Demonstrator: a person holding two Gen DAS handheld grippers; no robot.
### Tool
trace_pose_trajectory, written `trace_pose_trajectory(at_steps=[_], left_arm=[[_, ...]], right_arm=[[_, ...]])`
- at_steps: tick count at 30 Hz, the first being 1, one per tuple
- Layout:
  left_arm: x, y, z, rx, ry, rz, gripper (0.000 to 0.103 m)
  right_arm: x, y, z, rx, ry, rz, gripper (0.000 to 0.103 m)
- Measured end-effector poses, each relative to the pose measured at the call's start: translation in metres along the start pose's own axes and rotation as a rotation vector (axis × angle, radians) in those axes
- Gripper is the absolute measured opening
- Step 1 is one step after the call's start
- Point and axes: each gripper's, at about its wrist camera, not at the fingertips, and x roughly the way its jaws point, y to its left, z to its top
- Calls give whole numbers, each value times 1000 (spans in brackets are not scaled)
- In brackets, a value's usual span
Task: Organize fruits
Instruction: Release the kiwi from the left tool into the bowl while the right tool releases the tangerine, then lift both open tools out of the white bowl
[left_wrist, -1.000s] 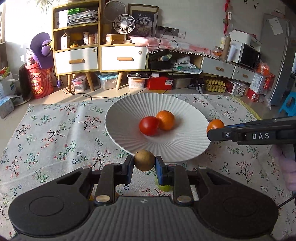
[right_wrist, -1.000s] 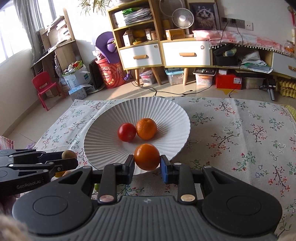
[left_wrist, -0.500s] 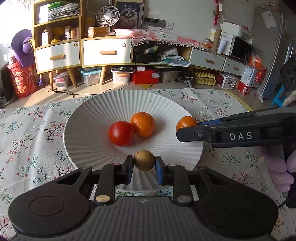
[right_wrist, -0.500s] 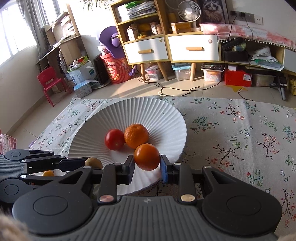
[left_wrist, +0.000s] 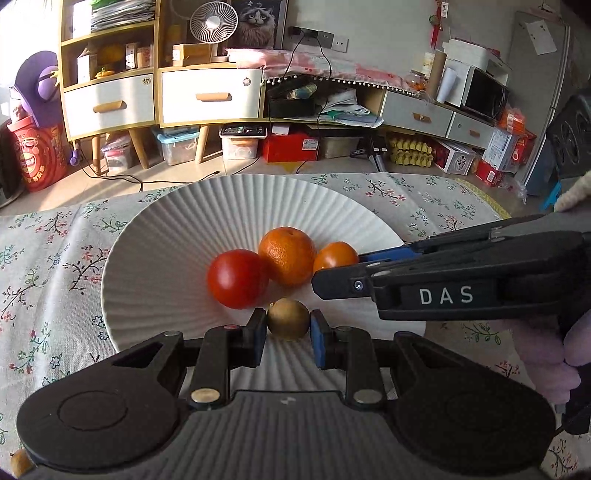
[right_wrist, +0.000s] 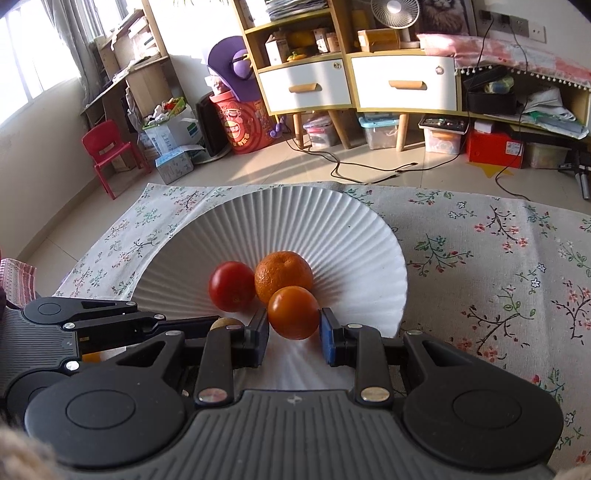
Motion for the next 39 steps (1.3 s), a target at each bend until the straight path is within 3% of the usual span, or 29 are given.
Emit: trace_pose_trajectory(at_steps=[20, 31, 39], left_arm=[[7, 1, 5, 26, 6, 14, 19], [-7, 3, 3, 42, 6, 27, 42], [-31, -4, -3, 50, -7, 36, 61]], right_arm=[[11, 8, 7, -22, 17, 5, 28], [-3, 13, 9, -30, -11, -9, 38], [-25, 18, 3, -25, -40, -31, 59]])
